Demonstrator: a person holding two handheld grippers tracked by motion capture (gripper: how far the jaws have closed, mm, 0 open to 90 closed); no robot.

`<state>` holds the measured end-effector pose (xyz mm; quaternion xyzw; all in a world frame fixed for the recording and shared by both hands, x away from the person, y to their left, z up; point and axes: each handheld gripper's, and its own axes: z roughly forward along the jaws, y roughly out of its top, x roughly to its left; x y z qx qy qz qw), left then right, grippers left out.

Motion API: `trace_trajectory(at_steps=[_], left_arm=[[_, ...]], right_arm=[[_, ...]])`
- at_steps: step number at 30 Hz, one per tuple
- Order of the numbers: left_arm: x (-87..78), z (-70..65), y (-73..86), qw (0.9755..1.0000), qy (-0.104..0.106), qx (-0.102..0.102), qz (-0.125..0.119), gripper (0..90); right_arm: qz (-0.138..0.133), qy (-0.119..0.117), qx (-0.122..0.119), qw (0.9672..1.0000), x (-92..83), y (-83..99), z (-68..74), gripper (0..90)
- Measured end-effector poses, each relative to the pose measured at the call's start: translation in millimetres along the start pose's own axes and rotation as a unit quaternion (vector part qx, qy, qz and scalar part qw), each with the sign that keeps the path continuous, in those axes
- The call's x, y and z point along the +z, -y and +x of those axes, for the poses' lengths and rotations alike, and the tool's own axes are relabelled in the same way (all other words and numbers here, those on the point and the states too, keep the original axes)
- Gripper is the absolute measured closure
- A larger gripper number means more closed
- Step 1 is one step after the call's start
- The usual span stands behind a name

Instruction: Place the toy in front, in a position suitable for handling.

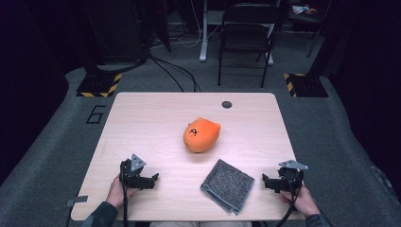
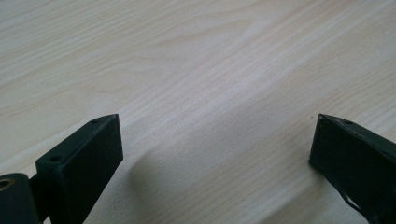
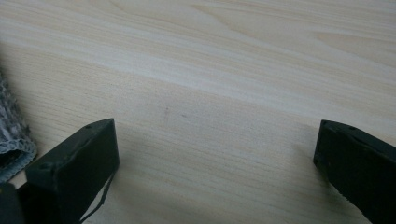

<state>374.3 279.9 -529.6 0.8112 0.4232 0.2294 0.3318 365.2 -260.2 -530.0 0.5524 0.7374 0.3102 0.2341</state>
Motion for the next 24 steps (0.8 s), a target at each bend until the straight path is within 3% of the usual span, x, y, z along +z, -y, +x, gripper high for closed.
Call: trace_trajectory(at_steps=[7,17,22,24], left_arm=[[2.1,9.8,1.3,0.9991,0.029,-0.028,0.012,0.1],[2.1,10.6,1.2,0.9991,0.03,-0.025,0.015,0.0],[1.1,10.9,2.8,0.9993,0.028,-0.022,0.011,0.0],[1.1,10.8,2.9,0.9993,0.028,-0.023,0.011,0.0]], right_arm=[[-0.002,-0.003,0.001,1.0,1.0,-0.9,0.1,0.0],[0.009,-0.018,-0.016,0.9997,1.1,-3.5,-2.8,0.0],[0.048,-0.031,-0.015,0.9983,-3.5,-9.0,-5.2,0.5],[0.046,-0.047,-0.013,0.9978,-8.1,-11.8,-6.1,0.6]])
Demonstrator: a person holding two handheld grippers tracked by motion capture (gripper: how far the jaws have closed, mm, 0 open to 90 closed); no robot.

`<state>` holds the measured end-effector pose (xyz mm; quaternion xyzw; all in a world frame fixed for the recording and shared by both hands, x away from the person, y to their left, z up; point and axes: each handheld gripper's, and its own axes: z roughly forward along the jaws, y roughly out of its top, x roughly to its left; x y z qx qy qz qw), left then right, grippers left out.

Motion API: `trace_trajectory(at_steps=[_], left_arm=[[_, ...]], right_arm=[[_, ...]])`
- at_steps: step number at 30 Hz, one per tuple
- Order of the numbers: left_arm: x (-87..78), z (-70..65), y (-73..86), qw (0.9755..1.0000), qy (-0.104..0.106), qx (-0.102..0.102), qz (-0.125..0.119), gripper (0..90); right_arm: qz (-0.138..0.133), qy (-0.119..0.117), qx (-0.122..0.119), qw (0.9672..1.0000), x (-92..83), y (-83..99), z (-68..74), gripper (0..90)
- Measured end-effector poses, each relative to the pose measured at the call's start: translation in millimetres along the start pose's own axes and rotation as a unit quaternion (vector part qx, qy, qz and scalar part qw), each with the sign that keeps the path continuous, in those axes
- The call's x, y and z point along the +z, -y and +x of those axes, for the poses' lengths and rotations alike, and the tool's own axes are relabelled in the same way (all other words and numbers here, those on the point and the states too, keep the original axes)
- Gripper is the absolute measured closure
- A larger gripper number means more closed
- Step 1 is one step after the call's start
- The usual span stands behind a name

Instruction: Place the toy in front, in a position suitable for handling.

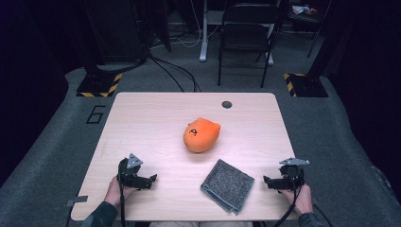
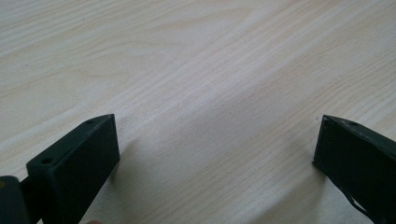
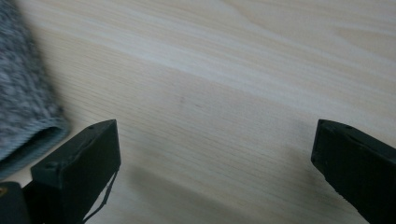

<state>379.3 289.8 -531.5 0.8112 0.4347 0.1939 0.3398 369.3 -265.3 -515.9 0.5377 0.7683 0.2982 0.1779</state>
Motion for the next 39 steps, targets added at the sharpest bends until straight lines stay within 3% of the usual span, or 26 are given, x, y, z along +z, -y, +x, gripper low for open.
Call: trace_trajectory(at_steps=[3,7,16,24,27,28,29,30,33,39], left_arm=[[0.1,0.0,-0.1,1.0,0.0,-0.001,0.0,0.0],[0.2,0.0,0.0,1.0,0.0,-0.001,0.0,0.0],[0.2,0.8,-0.4,1.0,0.004,0.0,0.002,0.0],[-0.2,1.3,-0.3,1.0,0.004,0.004,0.004,0.0],[-0.2,1.5,-0.3,1.0,0.004,0.005,0.004,0.0],[-0.2,1.4,-0.3,1.0,0.004,0.004,0.004,0.0],[-0.2,1.6,-0.3,1.0,0.004,0.005,0.004,0.0],[-0.3,1.5,-0.3,1.0,0.005,0.004,0.004,0.0],[-0.2,1.5,-0.3,1.0,0.004,0.004,0.004,0.0],[-0.9,2.3,-0.7,0.9999,0.009,0.007,0.009,0.0]], right_arm=[[-0.015,-0.01,-0.018,0.9997,-9.3,-4.8,5.2,0.5],[-0.023,-0.026,-0.023,0.9991,-17.4,-13.4,16.6,0.0],[-0.038,-0.057,-0.055,0.9961,-30.4,-31.3,56.8,0.0],[-0.026,-0.081,-0.116,0.9896,-25.0,-37.9,89.3,0.0],[-0.022,-0.088,-0.127,0.9878,-21.0,-39.7,98.3,0.0],[-0.021,-0.089,-0.12,0.9885,-19.9,-40.1,101.0,0.0],[-0.017,-0.093,-0.135,0.9863,-18.5,-40.8,101.3,0.0],[-0.014,-0.091,-0.127,0.9877,-18.1,-40.9,104.8,0.0],[-0.013,-0.092,-0.132,0.9869,-17.4,-41.3,109.4,0.0],[-0.001,-0.103,-0.155,0.9825,-7.3,-43.5,126.5,0.0]])
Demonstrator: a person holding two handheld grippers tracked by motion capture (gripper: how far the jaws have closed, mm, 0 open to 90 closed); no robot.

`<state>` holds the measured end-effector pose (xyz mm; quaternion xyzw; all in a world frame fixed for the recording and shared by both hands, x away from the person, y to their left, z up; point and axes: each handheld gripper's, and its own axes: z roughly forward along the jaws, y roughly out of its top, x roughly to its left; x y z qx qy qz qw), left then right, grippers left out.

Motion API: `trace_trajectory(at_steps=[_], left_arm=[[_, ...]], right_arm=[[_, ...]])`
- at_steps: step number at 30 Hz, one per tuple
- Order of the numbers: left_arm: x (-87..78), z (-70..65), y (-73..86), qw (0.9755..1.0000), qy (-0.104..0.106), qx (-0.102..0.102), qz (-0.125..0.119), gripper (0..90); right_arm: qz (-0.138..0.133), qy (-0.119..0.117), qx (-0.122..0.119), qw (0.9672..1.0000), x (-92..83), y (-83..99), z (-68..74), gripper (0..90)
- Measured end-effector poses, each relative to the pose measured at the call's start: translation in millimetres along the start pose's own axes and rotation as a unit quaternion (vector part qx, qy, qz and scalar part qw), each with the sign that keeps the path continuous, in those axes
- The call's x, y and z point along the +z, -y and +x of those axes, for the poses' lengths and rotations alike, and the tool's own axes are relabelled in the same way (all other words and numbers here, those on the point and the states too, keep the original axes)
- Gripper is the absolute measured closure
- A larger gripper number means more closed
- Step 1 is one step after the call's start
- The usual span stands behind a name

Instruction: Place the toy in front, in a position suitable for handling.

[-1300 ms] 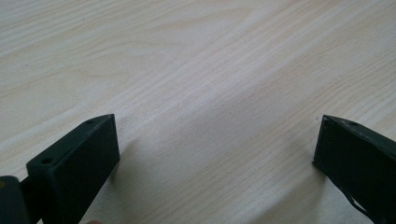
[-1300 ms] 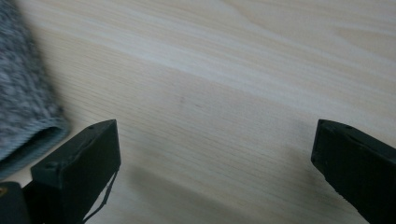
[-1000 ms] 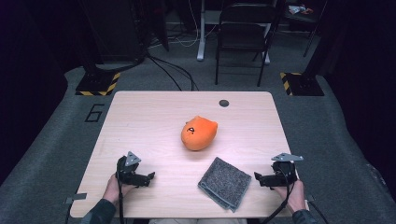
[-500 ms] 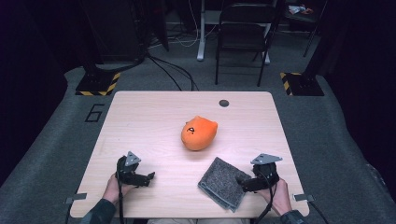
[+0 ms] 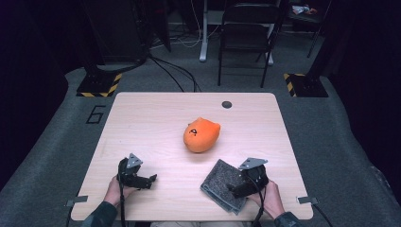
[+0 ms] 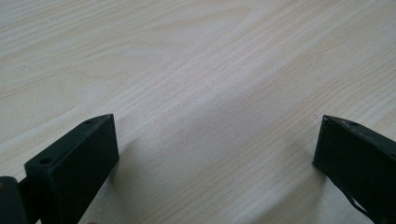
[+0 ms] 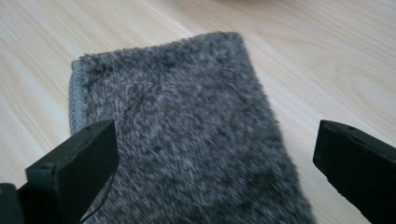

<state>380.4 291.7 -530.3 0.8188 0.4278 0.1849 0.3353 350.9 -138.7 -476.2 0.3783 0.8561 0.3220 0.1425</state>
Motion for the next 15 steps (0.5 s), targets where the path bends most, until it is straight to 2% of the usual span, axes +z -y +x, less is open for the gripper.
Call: trace_trajectory(at_steps=[3,7,9,13,15], left_arm=[[0.0,0.0,0.0,1.0,0.0,0.0,0.0,0.0],[0.5,-0.4,0.5,1.0,-0.005,0.0,-0.006,0.0],[0.5,-0.3,0.5,1.0,-0.005,0.001,-0.006,0.0],[0.4,-0.3,0.6,1.0,-0.005,0.0,-0.006,0.0],[-0.4,0.2,0.5,1.0,-0.003,0.002,-0.002,0.0]], right_arm=[[0.013,-0.009,-0.017,0.9997,9.6,-5.1,7.3,0.0],[0.036,-0.008,-0.037,0.9986,24.6,-9.4,15.6,0.2],[0.055,-0.007,-0.044,0.9975,32.3,-9.4,16.7,4.5],[0.085,-0.016,-0.043,0.9954,42.7,-6.3,15.9,15.0],[0.086,-0.013,-0.044,0.9953,41.9,-6.2,15.9,20.2]])
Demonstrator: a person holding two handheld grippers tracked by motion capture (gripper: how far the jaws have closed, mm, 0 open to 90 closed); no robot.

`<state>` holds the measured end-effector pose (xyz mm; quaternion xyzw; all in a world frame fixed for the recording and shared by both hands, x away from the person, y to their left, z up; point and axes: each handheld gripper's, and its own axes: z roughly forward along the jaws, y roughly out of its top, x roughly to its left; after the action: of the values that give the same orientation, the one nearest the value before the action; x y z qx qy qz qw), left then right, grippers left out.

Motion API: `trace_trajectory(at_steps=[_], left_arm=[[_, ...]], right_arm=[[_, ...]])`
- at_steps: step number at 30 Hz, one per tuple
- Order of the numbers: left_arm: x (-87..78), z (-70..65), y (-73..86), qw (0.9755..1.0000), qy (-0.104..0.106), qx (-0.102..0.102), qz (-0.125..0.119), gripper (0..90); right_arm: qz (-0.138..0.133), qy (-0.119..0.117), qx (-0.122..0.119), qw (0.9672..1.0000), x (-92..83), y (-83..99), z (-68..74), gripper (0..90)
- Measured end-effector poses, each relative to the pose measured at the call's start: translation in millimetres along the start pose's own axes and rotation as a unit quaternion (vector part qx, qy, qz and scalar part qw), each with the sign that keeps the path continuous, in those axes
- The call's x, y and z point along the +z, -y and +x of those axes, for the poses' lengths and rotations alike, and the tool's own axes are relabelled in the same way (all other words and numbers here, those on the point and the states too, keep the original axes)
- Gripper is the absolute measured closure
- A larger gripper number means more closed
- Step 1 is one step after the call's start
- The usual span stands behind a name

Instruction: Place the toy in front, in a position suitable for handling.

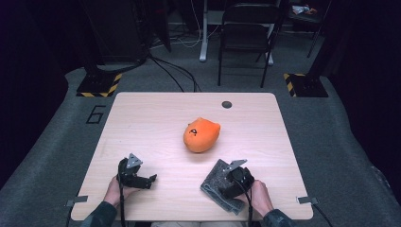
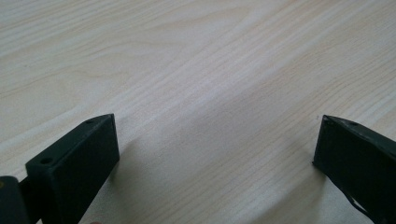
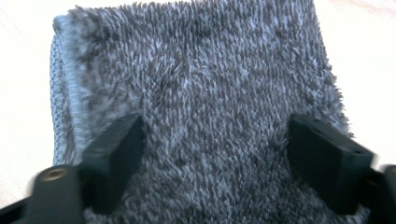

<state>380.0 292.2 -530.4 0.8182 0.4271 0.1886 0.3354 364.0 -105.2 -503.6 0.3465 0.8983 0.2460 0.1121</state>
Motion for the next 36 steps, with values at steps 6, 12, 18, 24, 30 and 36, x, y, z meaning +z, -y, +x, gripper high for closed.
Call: trace_trajectory(at_steps=[6,12,18,24,30,36], left_arm=[[-0.3,0.1,0.1,1.0,0.001,0.0,0.001,0.0],[1.0,-1.4,1.1,0.9999,-0.006,-0.008,-0.01,0.0],[0.2,-0.7,1.2,1.0,-0.005,-0.005,-0.006,0.0],[-0.4,-0.4,1.2,1.0,-0.001,-0.005,-0.004,0.0],[-0.5,0.1,1.0,1.0,0.001,-0.005,-0.002,0.0],[-0.6,0.2,1.0,1.0,0.0,-0.004,-0.002,0.0]], right_arm=[[-0.011,-0.006,-0.002,0.9999,-3.0,1.7,-1.5,41.9],[-0.017,-0.008,0.002,0.9998,-5.8,2.7,-2.5,64.7],[-0.024,0.004,0.003,0.9997,-10.2,3.3,-3.1,73.0],[-0.041,0.009,0.011,0.999,-18.1,2.3,-5.8,73.4],[-0.062,0.022,0.028,0.9975,-28.0,2.5,-14.7,73.3],[-0.06,0.042,0.04,0.9965,-32.8,4.4,-23.0,73.1]])
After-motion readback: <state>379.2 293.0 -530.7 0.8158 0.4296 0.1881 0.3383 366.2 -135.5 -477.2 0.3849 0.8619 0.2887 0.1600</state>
